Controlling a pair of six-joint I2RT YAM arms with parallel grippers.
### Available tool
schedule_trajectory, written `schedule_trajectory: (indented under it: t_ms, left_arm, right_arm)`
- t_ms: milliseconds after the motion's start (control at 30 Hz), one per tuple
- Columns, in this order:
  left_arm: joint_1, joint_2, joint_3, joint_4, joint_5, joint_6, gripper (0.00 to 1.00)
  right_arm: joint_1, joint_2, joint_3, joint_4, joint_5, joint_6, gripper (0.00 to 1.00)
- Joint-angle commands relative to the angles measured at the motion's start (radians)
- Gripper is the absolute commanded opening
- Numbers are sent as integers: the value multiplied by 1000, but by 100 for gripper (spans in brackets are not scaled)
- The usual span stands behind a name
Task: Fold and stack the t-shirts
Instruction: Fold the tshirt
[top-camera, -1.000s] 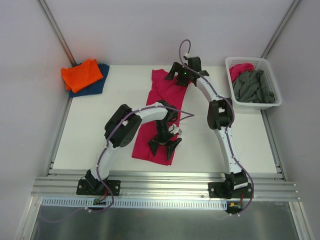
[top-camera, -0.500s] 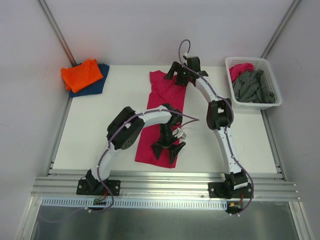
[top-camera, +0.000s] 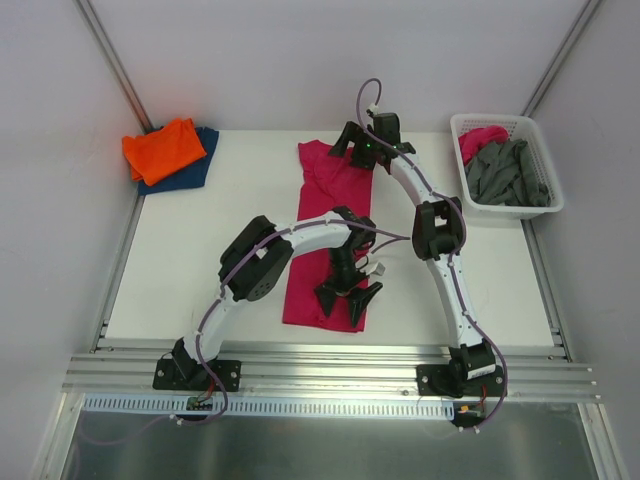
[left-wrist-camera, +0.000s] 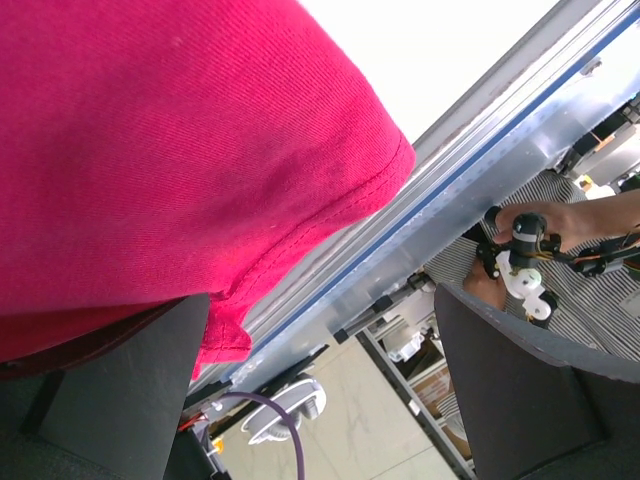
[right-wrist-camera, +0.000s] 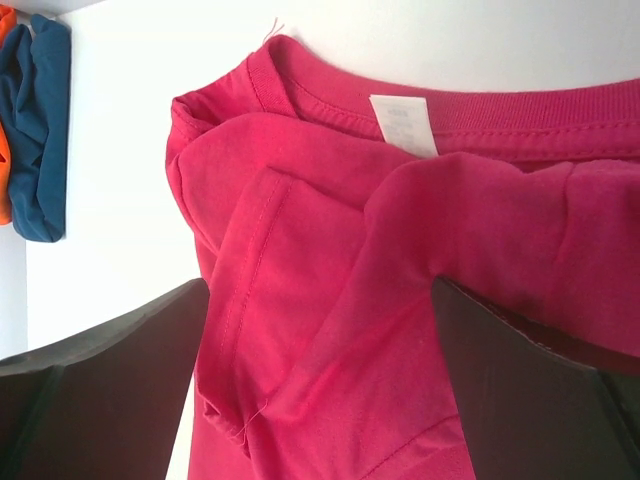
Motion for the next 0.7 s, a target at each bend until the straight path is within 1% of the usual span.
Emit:
schedule_trajectory:
  t_ms: [0,233,367,500,600,633,667]
  left_arm:
    - [-12,34,-4,72,12,36,99]
    - [-26,34,11,72,6,41,99]
    - [-44,29,39,72,-31,57,99]
    - [-58,3,74,72,-118,74,99]
    - [-64,-38,106,71,-241,91,99]
    - [-64,-55,123,77,-329,99,99]
    - [-62,-96,131,80,-374,113,99]
  right_arm:
    - [-1,14,46,44,45,3,99]
    - [-1,17,71,76,76,-33,100]
    - [-2,0,76,82,90,-70,100]
    - [-13,-52,83,88,97,-116,100]
    - [-15,-122,92,90,125,-200,100]
    - [-16,-163,97,88,125,-251,99]
    - [-16,-191,96,82,128,-277,99]
